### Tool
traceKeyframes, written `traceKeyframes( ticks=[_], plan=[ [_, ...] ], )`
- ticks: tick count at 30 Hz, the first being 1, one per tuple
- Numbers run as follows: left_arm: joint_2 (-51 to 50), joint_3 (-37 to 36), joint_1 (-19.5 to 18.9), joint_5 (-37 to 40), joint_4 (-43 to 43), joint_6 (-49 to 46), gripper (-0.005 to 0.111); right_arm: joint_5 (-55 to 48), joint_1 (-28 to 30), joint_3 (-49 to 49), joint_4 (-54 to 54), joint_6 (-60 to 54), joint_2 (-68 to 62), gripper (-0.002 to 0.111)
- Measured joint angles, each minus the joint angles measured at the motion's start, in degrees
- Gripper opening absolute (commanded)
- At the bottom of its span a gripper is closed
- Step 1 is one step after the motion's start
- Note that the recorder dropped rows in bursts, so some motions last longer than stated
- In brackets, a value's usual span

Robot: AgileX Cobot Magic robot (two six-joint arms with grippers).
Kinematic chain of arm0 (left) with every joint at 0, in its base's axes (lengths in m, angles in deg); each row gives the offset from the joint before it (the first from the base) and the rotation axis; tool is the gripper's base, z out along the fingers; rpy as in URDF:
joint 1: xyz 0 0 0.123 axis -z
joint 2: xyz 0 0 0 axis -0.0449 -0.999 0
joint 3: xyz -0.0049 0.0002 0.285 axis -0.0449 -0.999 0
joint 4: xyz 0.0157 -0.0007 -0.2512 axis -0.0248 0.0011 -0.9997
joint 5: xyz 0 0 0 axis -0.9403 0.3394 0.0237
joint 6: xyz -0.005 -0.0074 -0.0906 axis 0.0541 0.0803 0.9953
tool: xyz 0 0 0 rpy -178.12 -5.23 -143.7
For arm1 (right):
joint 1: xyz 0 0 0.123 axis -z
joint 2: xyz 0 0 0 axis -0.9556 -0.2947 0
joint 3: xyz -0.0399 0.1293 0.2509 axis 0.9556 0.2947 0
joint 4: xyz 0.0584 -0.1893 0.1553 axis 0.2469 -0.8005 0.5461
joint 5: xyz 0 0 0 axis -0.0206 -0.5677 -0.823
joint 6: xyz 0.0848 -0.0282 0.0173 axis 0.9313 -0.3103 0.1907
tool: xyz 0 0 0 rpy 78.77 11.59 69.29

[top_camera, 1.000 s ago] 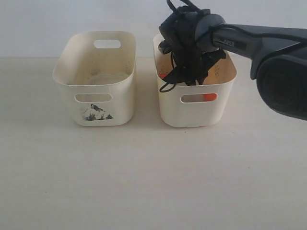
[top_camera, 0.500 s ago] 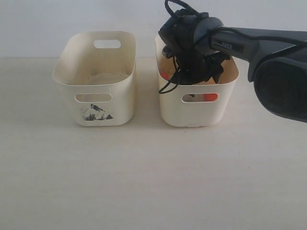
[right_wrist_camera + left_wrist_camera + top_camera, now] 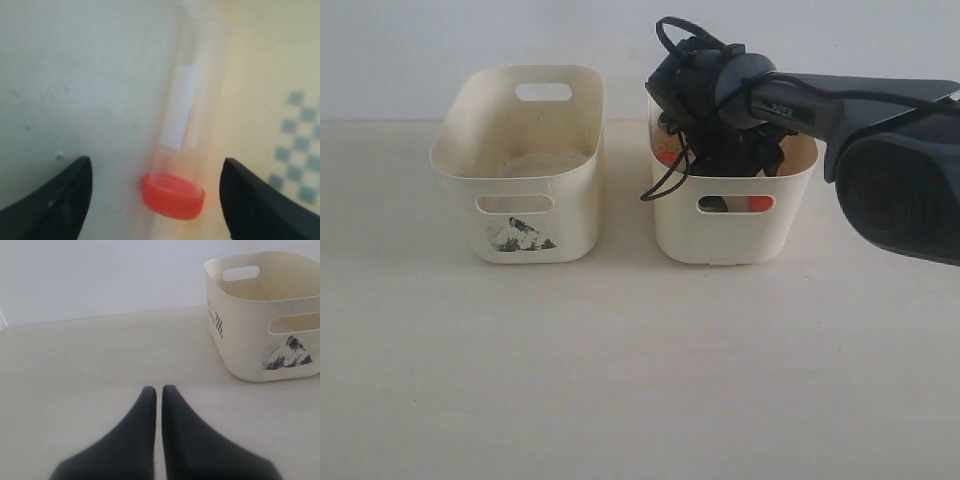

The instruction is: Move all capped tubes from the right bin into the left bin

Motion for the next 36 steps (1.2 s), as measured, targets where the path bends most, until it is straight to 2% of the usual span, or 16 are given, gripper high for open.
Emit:
traceKeyframes(
  ticks=[3, 5, 11, 13, 14, 15, 16, 24, 36],
  plan=[
    [0.00, 0.00, 0.00, 0.00, 0.00, 0.00, 0.004, 0.00, 0.00, -0.33, -0.33, 0.15, -0.53, 0.047],
    [0.00, 0.00, 0.00, 0.00, 0.00, 0.00, 0.004, 0.00, 0.00, -0.33, -0.58, 0.36, -0.87, 0.041],
    [0.00, 0.00, 0.00, 0.00, 0.00, 0.00, 0.004, -0.38, -0.09, -0.33, -2.77, 0.36, -1.56, 0.040],
    [0.00, 0.00, 0.00, 0.00, 0.00, 0.00, 0.004, -0.51, -0.09, -0.33, -3.13, 0.36, -1.67, 0.027],
    [0.00, 0.00, 0.00, 0.00, 0.00, 0.00, 0.004, -0.62, -0.09, -0.33, -3.27, 0.36, -1.67, 0.010],
    [0.00, 0.00, 0.00, 0.00, 0.00, 0.00, 0.004, -0.73, -0.09, -0.33, -3.36, 0.53, -1.67, 0.002],
    [0.00, 0.00, 0.00, 0.00, 0.00, 0.00, 0.004, -0.73, -0.09, -0.33, -3.49, 0.42, -1.67, 0.000],
    [0.00, 0.00, 0.00, 0.00, 0.00, 0.00, 0.004, -0.63, 0.02, -0.21, -3.12, 0.50, -1.37, 0.000],
    [0.00, 0.00, 0.00, 0.00, 0.00, 0.00, 0.004, -0.18, 0.13, 0.40, 0.51, 1.43, 6.10, 0.000]
  ],
)
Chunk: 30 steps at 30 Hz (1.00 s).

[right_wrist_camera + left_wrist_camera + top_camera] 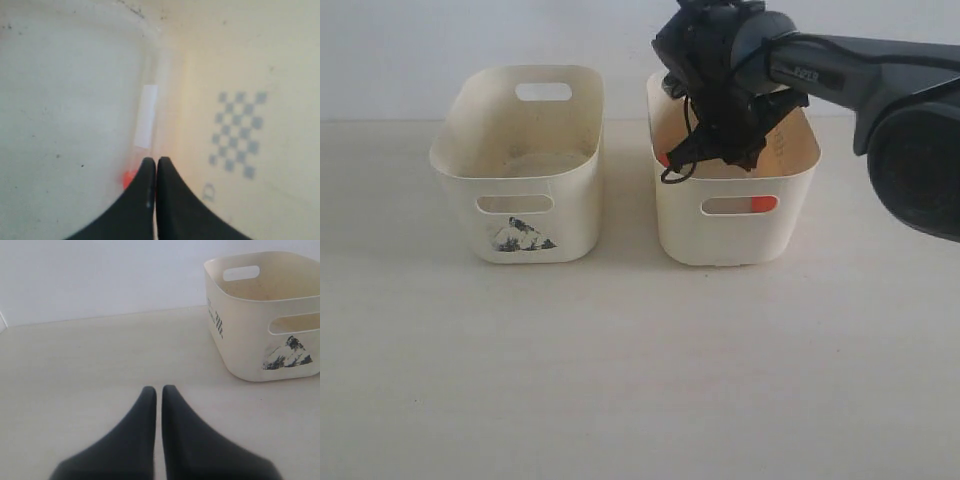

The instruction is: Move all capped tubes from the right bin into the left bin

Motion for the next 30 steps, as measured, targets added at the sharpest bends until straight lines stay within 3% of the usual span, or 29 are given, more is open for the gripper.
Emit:
traceKeyframes(
  ticks=[4, 6, 8, 12, 14, 30],
  plan=[
    [0.00, 0.00, 0.00, 0.00, 0.00, 0.00, 0.004, 0.10, 0.00, 0.00, 0.00, 0.00, 1.77, 0.000],
    [0.00, 0.00, 0.00, 0.00, 0.00, 0.00, 0.004, 0.10, 0.00, 0.00, 0.09, 0.00, 1.88, 0.006],
    [0.00, 0.00, 0.00, 0.00, 0.00, 0.00, 0.004, 0.10, 0.00, 0.00, 0.51, 0.00, 1.76, 0.017],
    [0.00, 0.00, 0.00, 0.00, 0.00, 0.00, 0.004, -0.02, 0.00, 0.00, 1.10, 0.12, 0.74, 0.051],
    [0.00, 0.00, 0.00, 0.00, 0.00, 0.00, 0.004, -0.02, 0.00, 0.02, 1.51, 0.12, 0.49, 0.059],
    [0.00, 0.00, 0.00, 0.00, 0.00, 0.00, 0.004, -0.02, 0.00, 0.25, 3.68, 0.21, -4.00, 0.059]
  ],
)
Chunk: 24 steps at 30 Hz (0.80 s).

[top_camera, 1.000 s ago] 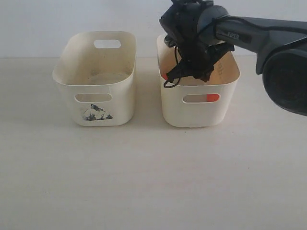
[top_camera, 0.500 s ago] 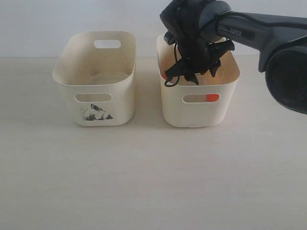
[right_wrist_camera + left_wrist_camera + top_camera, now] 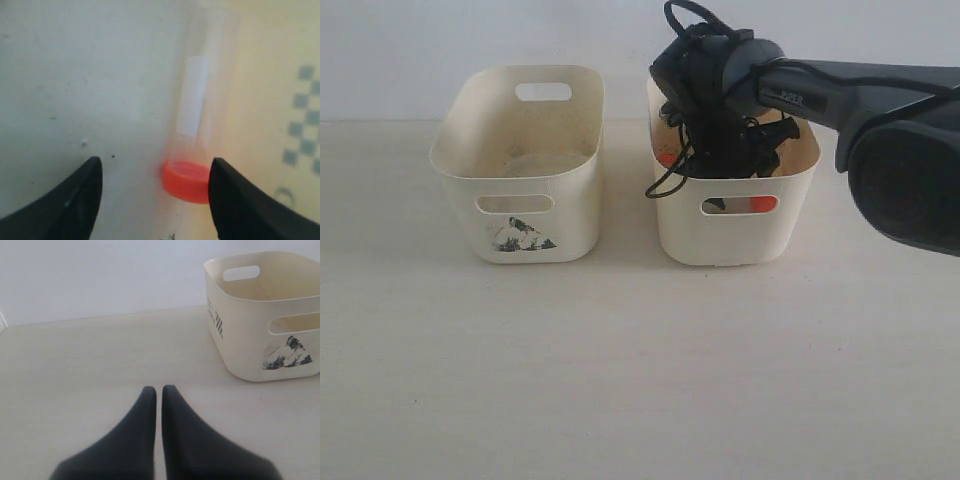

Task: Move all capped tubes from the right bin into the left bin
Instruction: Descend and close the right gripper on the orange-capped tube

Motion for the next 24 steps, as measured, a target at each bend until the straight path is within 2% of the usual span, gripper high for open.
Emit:
traceKeyframes(
  ticks=[11, 13, 16, 21, 24],
  plan=[
    [0.00, 0.00, 0.00, 0.00, 0.00, 0.00, 0.004, 0.13, 2.53, -0.35, -2.84, -0.53, -1.81, 0.059],
    [0.00, 0.00, 0.00, 0.00, 0.00, 0.00, 0.004, 0.13, 2.53, -0.58, -2.83, -1.22, -2.24, 0.056],
    [0.00, 0.00, 0.00, 0.00, 0.00, 0.00, 0.004, 0.03, 2.53, -0.94, -2.72, -1.48, -2.52, 0.039],
    [0.00, 0.00, 0.00, 0.00, 0.00, 0.00, 0.004, -0.79, 2.84, -1.03, -4.47, -3.71, -3.40, 0.002],
    [0.00, 0.00, 0.00, 0.00, 0.00, 0.00, 0.004, -0.79, 2.87, -1.03, -4.22, -4.35, -3.40, 0.000]
  ],
)
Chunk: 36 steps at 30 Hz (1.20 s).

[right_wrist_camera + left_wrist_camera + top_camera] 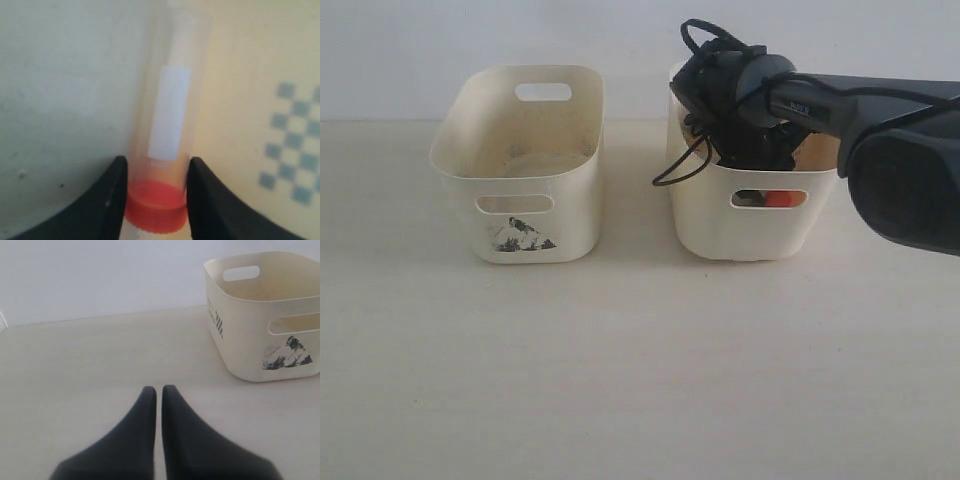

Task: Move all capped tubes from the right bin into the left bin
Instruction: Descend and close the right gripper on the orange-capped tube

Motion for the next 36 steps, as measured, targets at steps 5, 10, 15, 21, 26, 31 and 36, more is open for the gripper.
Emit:
traceKeyframes(
  ticks=[5, 10, 15, 21, 26, 31, 36],
  plan=[
    [0.00, 0.00, 0.00, 0.00, 0.00, 0.00, 0.004, 0.00, 0.10, 0.00, 0.22, -0.23, 0.00, 0.000],
    [0.00, 0.00, 0.00, 0.00, 0.00, 0.00, 0.004, 0.00, 0.12, -0.03, 0.22, -0.17, 0.22, 0.000],
    [0.00, 0.00, 0.00, 0.00, 0.00, 0.00, 0.004, 0.12, 0.36, 0.18, 1.91, -0.17, 1.37, 0.000],
    [0.00, 0.00, 0.00, 0.00, 0.00, 0.00, 0.004, 0.67, 0.27, 0.69, 6.45, 0.18, 4.36, 0.000],
    [0.00, 0.00, 0.00, 0.00, 0.00, 0.00, 0.004, 0.76, 0.27, 0.69, 6.61, 0.27, 6.52, 0.000],
    [0.00, 0.00, 0.00, 0.00, 0.00, 0.00, 0.004, 0.76, 0.27, 0.82, 7.37, 0.27, 7.49, 0.001],
    [0.00, 0.00, 0.00, 0.00, 0.00, 0.00, 0.004, 0.76, 0.27, 0.82, 7.66, -0.98, 7.89, 0.033]
  ],
)
